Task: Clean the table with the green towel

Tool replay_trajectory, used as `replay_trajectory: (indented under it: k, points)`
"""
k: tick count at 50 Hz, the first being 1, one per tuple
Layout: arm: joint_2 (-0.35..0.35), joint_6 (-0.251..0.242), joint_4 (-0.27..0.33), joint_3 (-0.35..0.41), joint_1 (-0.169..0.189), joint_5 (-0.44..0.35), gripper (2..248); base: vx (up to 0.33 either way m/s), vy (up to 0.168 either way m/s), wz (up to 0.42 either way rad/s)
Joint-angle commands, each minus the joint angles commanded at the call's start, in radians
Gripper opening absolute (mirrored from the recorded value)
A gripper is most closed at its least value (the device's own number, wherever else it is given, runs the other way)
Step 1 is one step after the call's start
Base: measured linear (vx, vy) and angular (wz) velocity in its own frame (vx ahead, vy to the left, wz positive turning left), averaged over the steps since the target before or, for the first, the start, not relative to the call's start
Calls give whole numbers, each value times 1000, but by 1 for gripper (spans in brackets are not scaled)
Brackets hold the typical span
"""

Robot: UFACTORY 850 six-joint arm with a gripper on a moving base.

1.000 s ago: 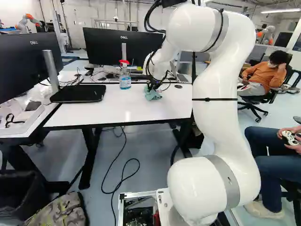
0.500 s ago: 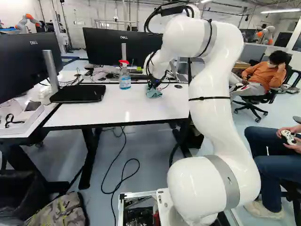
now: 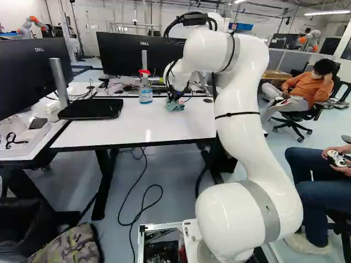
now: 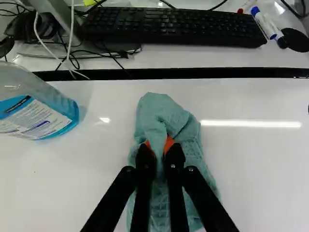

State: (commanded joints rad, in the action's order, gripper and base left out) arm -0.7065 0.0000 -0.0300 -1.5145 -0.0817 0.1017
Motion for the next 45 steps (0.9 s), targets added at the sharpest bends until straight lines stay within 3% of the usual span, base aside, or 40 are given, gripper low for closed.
replay_trajectory:
  k: [21,45]
  points:
    - [13,0,0,18,-52,0,37,0,0,0]
    - [93,0,0,130,-88,0,37,0,0,0]
